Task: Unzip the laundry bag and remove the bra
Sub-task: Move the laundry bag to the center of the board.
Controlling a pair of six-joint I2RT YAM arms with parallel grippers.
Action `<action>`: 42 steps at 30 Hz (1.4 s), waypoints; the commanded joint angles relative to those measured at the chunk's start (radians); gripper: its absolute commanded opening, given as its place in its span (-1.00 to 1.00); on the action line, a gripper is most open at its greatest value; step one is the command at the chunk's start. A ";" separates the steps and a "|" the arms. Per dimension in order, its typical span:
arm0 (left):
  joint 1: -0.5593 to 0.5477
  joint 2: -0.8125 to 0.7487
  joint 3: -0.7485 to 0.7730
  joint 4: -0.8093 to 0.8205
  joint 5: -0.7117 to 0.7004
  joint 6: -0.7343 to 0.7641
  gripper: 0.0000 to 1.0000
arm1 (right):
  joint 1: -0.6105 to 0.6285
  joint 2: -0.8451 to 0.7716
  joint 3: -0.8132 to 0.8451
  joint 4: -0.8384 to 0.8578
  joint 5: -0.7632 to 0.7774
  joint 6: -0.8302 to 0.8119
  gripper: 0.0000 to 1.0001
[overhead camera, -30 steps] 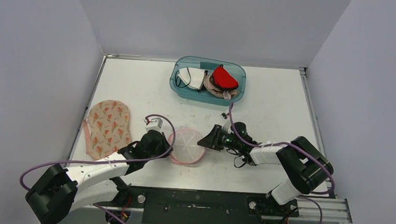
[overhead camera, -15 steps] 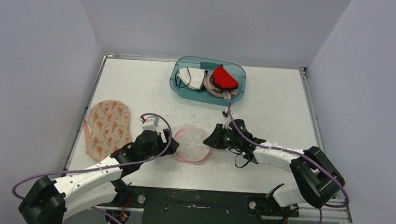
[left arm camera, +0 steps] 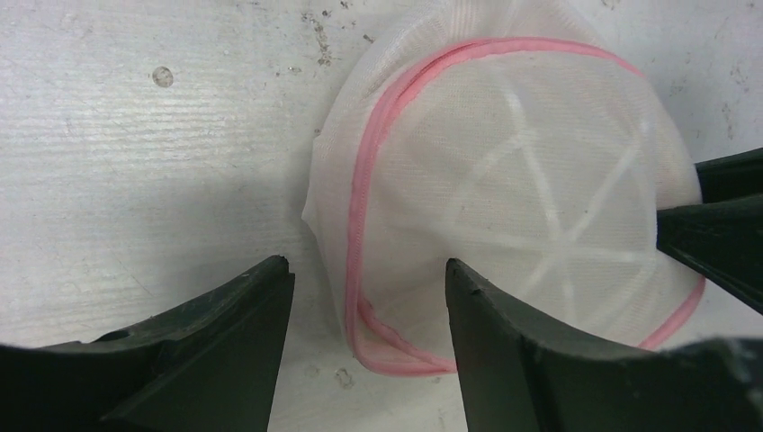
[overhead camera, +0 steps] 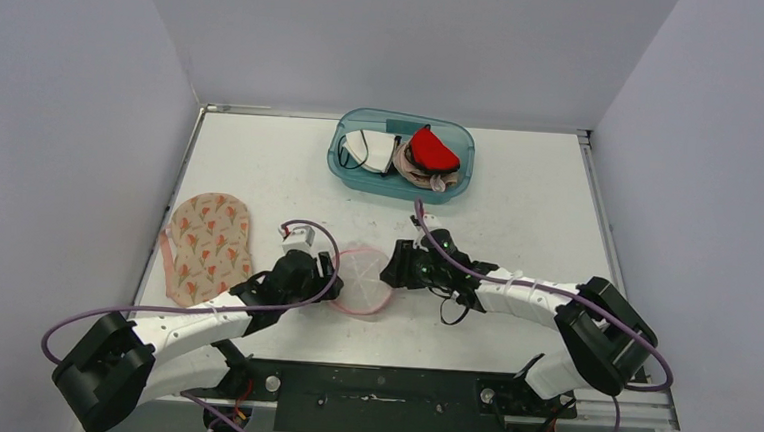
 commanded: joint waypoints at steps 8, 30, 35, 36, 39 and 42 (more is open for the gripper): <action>0.007 -0.012 0.035 0.083 -0.008 0.033 -0.08 | -0.113 -0.098 -0.109 0.160 -0.173 0.007 0.53; 0.009 0.024 0.028 0.103 0.003 0.023 -0.28 | -0.051 0.194 -0.066 0.331 -0.176 0.098 -0.26; 0.008 -0.072 0.059 -0.005 -0.029 0.019 -0.07 | -0.048 0.202 -0.070 0.299 -0.133 0.090 -0.41; 0.007 -0.107 0.069 -0.055 -0.031 0.019 0.01 | -0.048 0.201 -0.070 0.297 -0.132 0.090 -0.40; 0.002 -0.215 0.110 -0.162 -0.031 0.021 0.13 | -0.044 0.192 -0.064 0.279 -0.123 0.086 -0.26; -0.004 -0.288 0.138 -0.171 0.008 0.023 0.15 | -0.038 0.179 -0.058 0.265 -0.110 0.079 -0.03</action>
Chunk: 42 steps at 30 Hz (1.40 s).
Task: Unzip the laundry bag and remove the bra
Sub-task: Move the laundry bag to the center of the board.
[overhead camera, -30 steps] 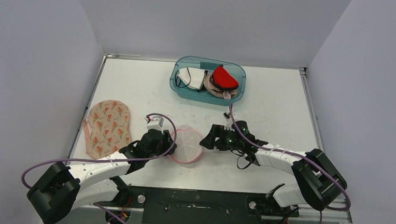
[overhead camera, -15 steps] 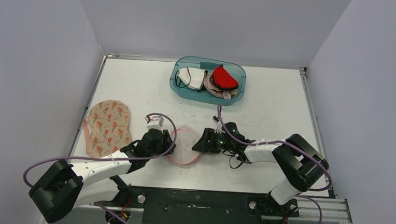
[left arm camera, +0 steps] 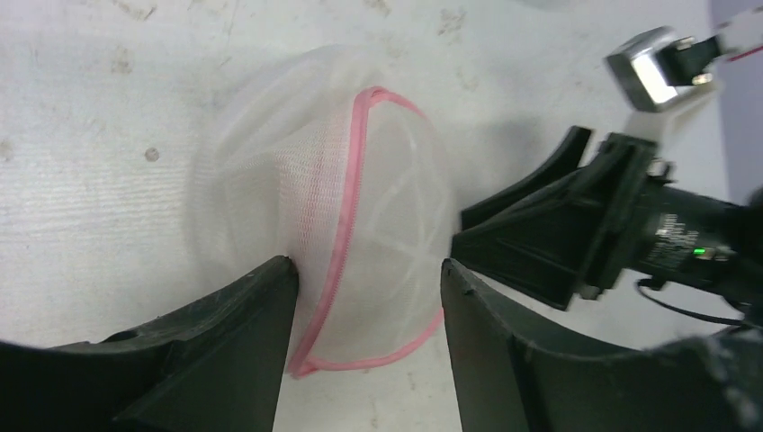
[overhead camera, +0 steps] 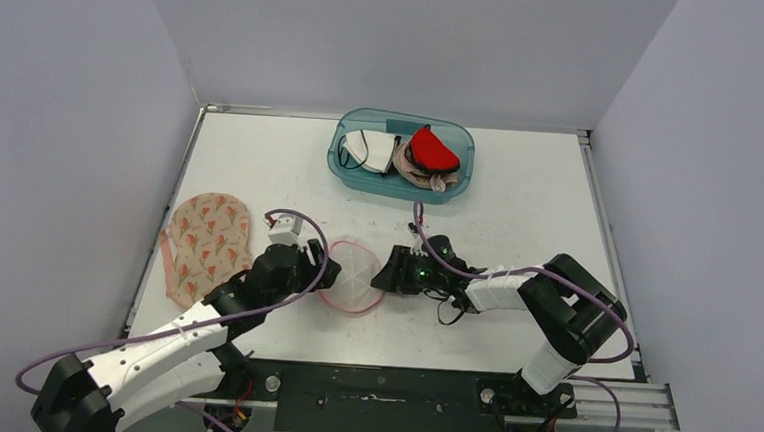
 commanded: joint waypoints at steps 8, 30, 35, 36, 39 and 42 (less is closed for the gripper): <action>-0.066 0.053 0.126 0.048 0.108 -0.031 -0.01 | 0.017 -0.031 0.021 -0.050 0.091 -0.044 0.20; -0.059 -0.116 0.227 -0.297 -0.225 0.012 0.22 | 0.031 -0.143 0.059 -0.141 0.122 -0.090 0.38; -0.079 -0.098 0.151 0.108 0.119 0.044 0.05 | 0.029 -0.203 0.046 -0.145 0.134 -0.103 0.46; -0.081 -0.050 0.158 0.157 0.161 0.040 0.00 | 0.025 -0.208 0.043 -0.141 0.133 -0.104 0.46; -0.084 0.129 0.202 0.163 0.221 0.045 -0.26 | 0.015 -0.217 0.028 -0.123 0.121 -0.095 0.46; -0.071 0.208 0.173 0.166 0.171 0.019 -0.42 | 0.008 -0.220 0.017 -0.107 0.106 -0.085 0.47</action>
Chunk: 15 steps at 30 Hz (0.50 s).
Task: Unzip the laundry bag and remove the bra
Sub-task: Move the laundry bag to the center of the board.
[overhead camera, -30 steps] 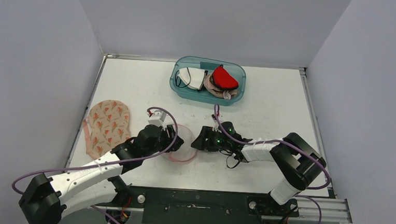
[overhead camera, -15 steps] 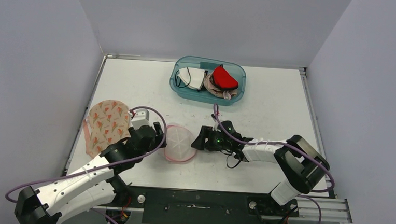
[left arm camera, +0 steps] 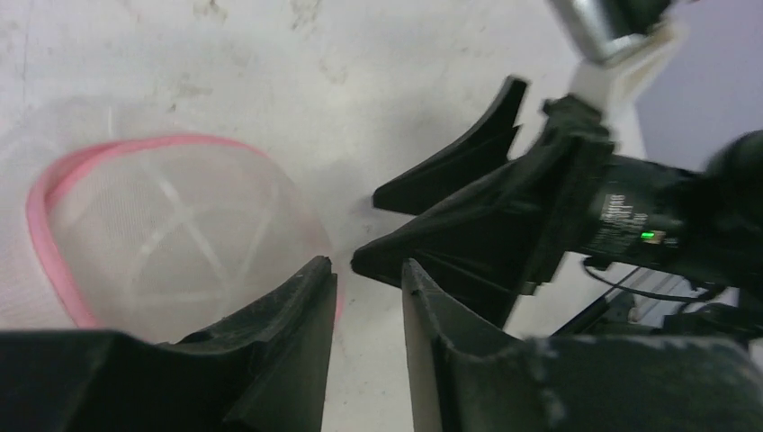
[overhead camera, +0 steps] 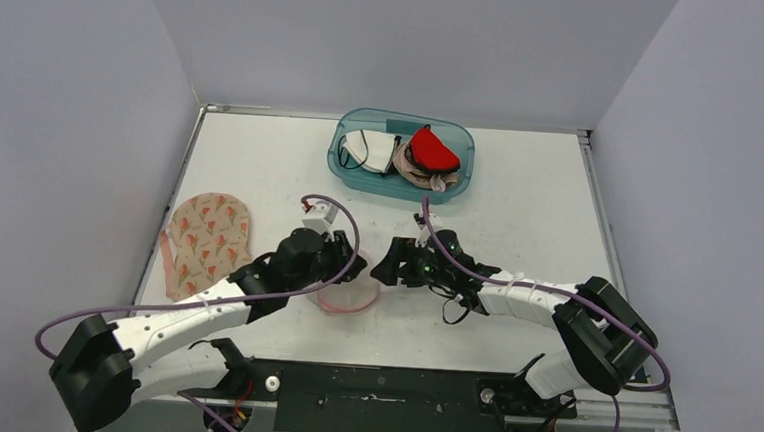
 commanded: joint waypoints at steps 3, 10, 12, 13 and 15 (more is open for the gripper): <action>0.037 0.103 -0.055 0.066 -0.039 -0.032 -0.55 | -0.014 -0.035 -0.025 0.065 -0.010 -0.002 0.47; 0.132 0.106 -0.164 0.034 -0.167 -0.061 -0.62 | -0.016 -0.002 -0.019 0.092 -0.024 0.002 0.47; 0.155 0.118 -0.194 0.034 -0.172 -0.079 -0.63 | -0.016 0.018 -0.021 0.117 -0.037 0.018 0.48; 0.162 0.120 -0.210 0.043 -0.172 -0.088 -0.63 | -0.017 0.028 -0.021 0.130 -0.045 0.025 0.48; 0.170 0.118 -0.241 0.074 -0.172 -0.101 -0.63 | -0.016 0.050 -0.024 0.171 -0.068 0.047 0.49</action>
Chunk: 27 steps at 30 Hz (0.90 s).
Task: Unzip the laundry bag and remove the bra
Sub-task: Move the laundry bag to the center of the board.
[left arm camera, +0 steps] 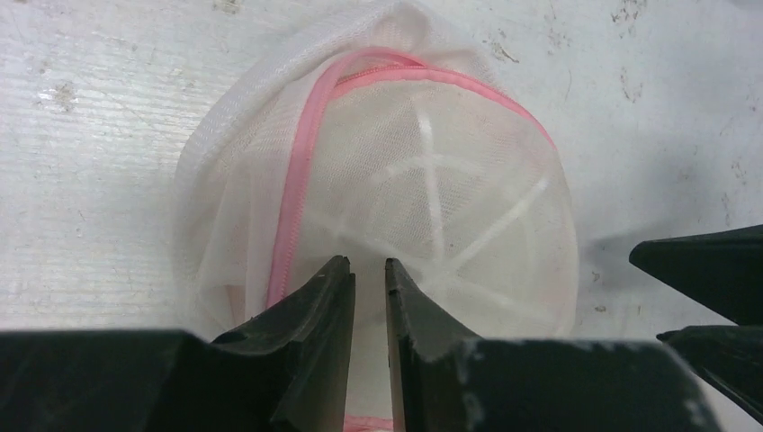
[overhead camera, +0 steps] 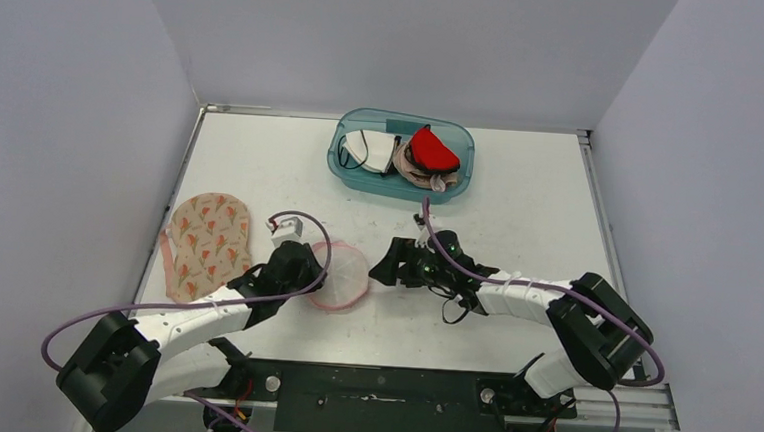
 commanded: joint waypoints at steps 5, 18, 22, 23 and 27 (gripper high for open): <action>0.024 0.000 -0.067 0.066 -0.046 -0.044 -0.64 | 0.005 0.108 0.011 0.214 -0.087 0.086 0.50; 0.034 -0.029 -0.124 0.124 -0.012 -0.068 -0.67 | 0.053 0.356 0.106 0.354 -0.134 0.227 0.33; 0.035 -0.033 -0.129 0.131 -0.005 -0.068 -0.67 | 0.069 0.396 0.132 0.373 -0.132 0.252 -0.06; 0.035 -0.036 -0.129 0.131 -0.003 -0.069 -0.67 | 0.071 0.397 0.132 0.372 -0.127 0.251 -0.19; 0.035 -0.096 -0.112 0.086 0.004 -0.079 -0.69 | 0.068 0.334 0.126 0.301 -0.083 0.188 -0.83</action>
